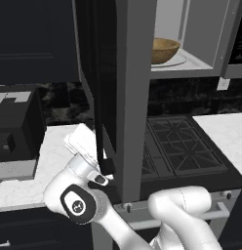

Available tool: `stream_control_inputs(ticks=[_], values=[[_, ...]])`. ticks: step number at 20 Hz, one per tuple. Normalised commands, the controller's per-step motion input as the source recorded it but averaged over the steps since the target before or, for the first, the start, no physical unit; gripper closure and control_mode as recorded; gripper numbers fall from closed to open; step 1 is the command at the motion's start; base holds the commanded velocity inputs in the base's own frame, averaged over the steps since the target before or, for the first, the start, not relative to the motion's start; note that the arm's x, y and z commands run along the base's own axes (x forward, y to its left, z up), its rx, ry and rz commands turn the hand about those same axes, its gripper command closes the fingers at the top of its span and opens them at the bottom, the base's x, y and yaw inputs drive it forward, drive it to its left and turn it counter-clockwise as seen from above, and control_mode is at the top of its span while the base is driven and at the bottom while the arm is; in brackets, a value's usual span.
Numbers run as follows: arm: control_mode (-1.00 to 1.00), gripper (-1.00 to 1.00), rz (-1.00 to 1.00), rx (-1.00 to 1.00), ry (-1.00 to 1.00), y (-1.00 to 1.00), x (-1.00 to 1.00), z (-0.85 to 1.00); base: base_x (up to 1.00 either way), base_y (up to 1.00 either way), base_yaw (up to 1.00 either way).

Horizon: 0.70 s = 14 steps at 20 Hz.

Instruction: Pick the sweet potato from the sink and place it in the bowl. Then pick the bowl and place it in the microwave. Then close the microwave door and press the start button.

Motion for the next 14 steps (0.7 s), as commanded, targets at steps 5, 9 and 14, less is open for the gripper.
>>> stream_control_inputs(ticks=[5, 9, 14], values=[[-1.0, -1.0, 0.0, 0.01, -0.13, 0.19, -0.43, 0.88, 0.0, 0.0, 0.0], [-1.0, -1.0, 0.0, 0.07, -0.07, -0.18, -0.18, 0.64, 0.0, 0.0, 0.0], [-1.0, -1.0, 0.01, 0.02, -0.02, -0.02, -0.18, -0.07, 0.0, 0.0, 0.0]])
